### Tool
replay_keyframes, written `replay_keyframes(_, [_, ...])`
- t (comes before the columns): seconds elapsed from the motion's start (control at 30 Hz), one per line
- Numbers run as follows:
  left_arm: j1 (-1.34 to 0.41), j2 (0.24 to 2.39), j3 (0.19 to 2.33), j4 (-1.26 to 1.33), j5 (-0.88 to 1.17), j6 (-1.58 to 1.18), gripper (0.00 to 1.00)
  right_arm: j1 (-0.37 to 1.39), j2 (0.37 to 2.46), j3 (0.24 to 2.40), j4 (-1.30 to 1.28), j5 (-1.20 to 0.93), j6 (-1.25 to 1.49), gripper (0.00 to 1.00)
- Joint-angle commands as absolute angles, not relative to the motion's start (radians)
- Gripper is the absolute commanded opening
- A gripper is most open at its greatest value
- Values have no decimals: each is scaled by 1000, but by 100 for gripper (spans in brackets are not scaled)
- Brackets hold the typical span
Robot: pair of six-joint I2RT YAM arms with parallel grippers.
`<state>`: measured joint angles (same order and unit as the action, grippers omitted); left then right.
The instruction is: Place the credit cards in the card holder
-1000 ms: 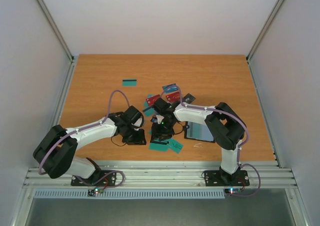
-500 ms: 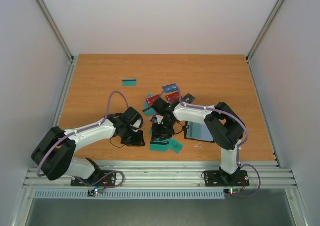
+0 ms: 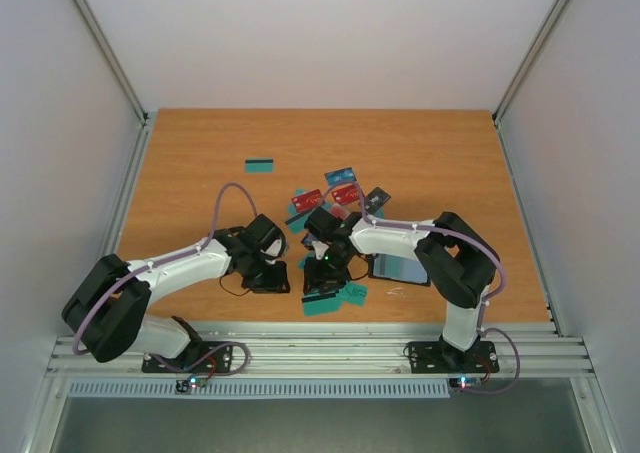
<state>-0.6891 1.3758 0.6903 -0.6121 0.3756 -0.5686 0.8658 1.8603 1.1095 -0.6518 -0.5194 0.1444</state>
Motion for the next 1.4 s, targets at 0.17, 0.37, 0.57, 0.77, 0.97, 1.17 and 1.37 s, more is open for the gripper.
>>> replay_keyframes(0.17, [-686, 1369, 673, -583, 405, -557, 28, 903, 1817, 996, -671, -463, 176, 45])
replay_keyframes(0.37, [-707, 1401, 686, -536, 473, -547, 29, 907, 1771, 940, -651, -473, 158, 45])
replay_keyframes(0.57, [-779, 1472, 740, -512, 508, -524, 29, 906, 1720, 914, -648, -485, 141, 46])
replay_keyframes(0.77, [-820, 1544, 775, -471, 566, -508, 29, 907, 1587, 866, -666, -452, 196, 46])
replay_keyframes(0.97, [-847, 1606, 811, -451, 613, -488, 29, 910, 1351, 706, -605, -378, 507, 47])
replay_keyframes(1.17, [-863, 1674, 835, -437, 643, -477, 28, 954, 1198, 592, -603, -329, 710, 48])
replay_keyframes(1.37, [-877, 1703, 842, -446, 653, -474, 27, 988, 1140, 498, -480, -339, 841, 48])
